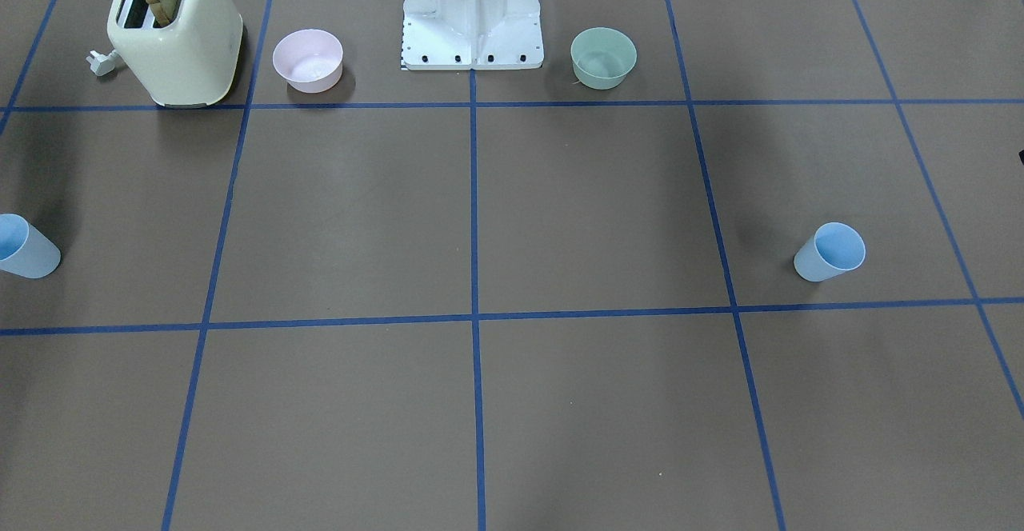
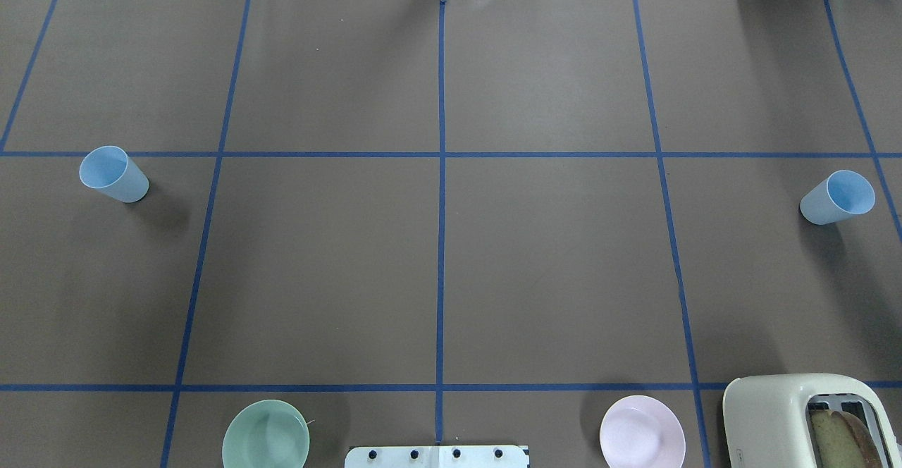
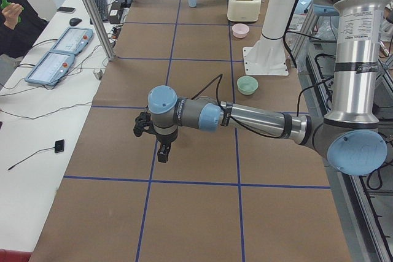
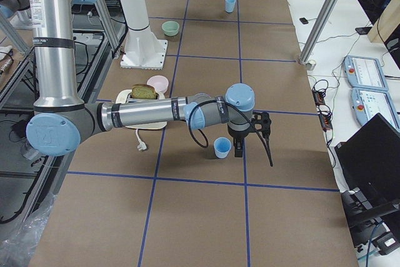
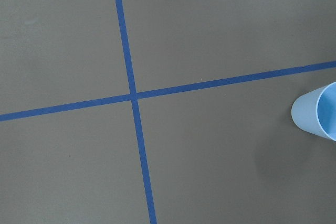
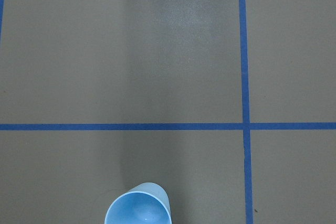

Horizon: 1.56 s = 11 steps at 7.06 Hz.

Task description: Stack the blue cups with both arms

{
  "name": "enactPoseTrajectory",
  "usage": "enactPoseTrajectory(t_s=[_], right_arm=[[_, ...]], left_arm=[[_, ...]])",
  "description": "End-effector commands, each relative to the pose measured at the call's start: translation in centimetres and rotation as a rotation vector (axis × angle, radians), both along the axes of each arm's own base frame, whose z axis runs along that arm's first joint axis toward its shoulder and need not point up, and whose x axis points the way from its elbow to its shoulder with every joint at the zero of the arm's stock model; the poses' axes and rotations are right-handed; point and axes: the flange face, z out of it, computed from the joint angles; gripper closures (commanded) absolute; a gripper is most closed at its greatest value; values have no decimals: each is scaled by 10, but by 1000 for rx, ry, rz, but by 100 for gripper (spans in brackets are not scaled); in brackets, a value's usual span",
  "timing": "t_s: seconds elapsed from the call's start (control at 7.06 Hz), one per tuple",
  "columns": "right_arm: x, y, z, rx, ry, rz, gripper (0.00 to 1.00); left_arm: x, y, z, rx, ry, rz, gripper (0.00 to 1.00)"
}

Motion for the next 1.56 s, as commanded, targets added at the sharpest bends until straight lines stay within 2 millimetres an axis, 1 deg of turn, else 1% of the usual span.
enactPoseTrajectory(t_s=[0.0, 0.14, 0.28, 0.42, 0.57, 0.71, 0.85, 0.99, 1.13, 1.27, 1.42], right_arm=[[0, -1, -1, 12, 2, -9, 0], [0, -3, -2, 6, 1, -1, 0], [-2, -10, -7, 12, 2, 0, 0], [-4, -11, -5, 13, 1, -9, 0], [-6, -9, 1, -1, -11, -17, 0], [-10, -3, -2, 26, -45, -50, 0], [-8, 8, 13, 85, -33, -81, 0], [-9, 15, 14, 91, -43, -85, 0], [-17, 27, 25, 72, -44, -107, 0], [-25, 40, 36, 108, -43, -133, 0], [-36, 53, 43, 141, -49, -153, 0]], left_arm=[[0, -1, -2, 3, 0, 0, 1], [1, -3, -7, 10, 0, -1, 1], [3, -6, -13, 21, 1, 1, 1], [8, -11, -22, 12, 4, -16, 1], [33, -23, -41, -24, 15, -67, 1], [63, -24, -47, -30, 29, -57, 1], [81, -25, -50, -59, 37, -63, 1], [100, -25, -56, -69, 50, -67, 2], [127, -27, -61, -86, 63, -62, 2], [144, -32, -63, -98, 60, -56, 2], [153, -43, -55, -88, 26, -61, 2]])
